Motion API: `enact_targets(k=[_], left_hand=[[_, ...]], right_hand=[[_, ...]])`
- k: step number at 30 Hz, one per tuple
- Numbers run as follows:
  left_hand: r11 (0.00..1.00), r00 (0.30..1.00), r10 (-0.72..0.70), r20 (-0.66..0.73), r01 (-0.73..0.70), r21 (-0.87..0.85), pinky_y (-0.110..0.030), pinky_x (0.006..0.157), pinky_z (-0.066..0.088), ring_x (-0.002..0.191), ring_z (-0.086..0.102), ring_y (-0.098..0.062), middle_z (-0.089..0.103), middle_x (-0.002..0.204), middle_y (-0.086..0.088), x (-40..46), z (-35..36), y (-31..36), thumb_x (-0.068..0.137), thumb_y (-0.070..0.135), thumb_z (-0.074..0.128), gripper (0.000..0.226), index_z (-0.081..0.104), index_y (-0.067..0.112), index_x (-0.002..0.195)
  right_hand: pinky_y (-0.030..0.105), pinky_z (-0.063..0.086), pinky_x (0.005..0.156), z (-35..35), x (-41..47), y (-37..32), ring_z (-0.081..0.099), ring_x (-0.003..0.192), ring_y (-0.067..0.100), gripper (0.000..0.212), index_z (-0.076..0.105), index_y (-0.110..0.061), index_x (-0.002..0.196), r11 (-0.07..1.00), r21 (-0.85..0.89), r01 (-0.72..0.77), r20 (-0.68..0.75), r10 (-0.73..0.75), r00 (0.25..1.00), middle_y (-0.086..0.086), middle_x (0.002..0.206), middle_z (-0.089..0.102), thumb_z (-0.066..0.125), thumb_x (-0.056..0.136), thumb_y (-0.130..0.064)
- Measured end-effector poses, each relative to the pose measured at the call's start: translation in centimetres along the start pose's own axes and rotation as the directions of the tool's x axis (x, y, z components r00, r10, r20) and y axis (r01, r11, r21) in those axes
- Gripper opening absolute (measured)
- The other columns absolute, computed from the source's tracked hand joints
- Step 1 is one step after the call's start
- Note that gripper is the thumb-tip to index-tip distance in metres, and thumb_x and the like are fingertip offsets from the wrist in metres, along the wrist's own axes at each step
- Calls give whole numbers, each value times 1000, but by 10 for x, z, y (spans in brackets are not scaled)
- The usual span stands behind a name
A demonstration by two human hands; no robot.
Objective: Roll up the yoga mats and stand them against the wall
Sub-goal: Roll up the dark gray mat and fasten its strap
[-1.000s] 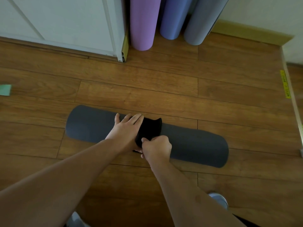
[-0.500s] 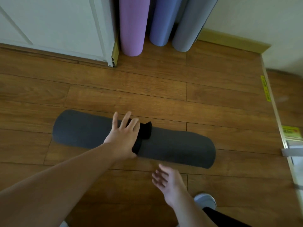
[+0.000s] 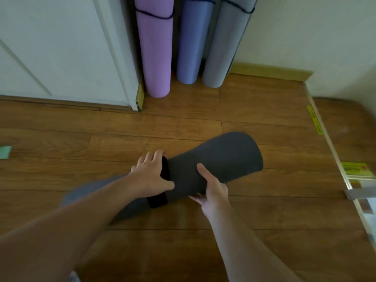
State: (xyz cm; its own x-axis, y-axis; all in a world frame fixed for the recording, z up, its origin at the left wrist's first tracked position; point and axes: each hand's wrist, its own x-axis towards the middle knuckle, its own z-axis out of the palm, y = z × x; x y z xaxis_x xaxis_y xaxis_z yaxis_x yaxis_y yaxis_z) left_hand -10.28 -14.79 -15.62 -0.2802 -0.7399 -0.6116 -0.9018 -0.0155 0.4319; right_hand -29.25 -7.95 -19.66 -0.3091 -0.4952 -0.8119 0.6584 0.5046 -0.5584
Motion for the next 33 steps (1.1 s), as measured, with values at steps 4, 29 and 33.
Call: enact_targets(k=[4,29,33], left_hand=[[992,994,56,-96,-66,-104,-52,116,43,149,33,-31,21,167,0,-41,-66,31,75,59,86,123,6,33,165],[672,779,254,-573,-568,-475,-5,82,49,109,55,22,60,129,23,-228,-148,98,65,34,99,100,37,41,143],[579,794,170,-583,-560,-593,-6,76,50,98,65,14,69,120,18,-227,-155,116,87,46,79,52,54,37,131]], right_hand=[[63,60,94,41,-60,-58,68,119,24,97,53,-39,138,914,-175,366,244,-319,916,-9,130,71,105,58,-26],[18,41,109,45,-278,-166,42,133,-16,123,17,-61,156,-21,-386,922,784,-533,316,-43,143,45,92,72,-11],[19,28,123,52,-289,-176,16,154,-9,113,7,-32,170,-325,-385,864,864,-455,214,-24,171,15,80,84,-27]])
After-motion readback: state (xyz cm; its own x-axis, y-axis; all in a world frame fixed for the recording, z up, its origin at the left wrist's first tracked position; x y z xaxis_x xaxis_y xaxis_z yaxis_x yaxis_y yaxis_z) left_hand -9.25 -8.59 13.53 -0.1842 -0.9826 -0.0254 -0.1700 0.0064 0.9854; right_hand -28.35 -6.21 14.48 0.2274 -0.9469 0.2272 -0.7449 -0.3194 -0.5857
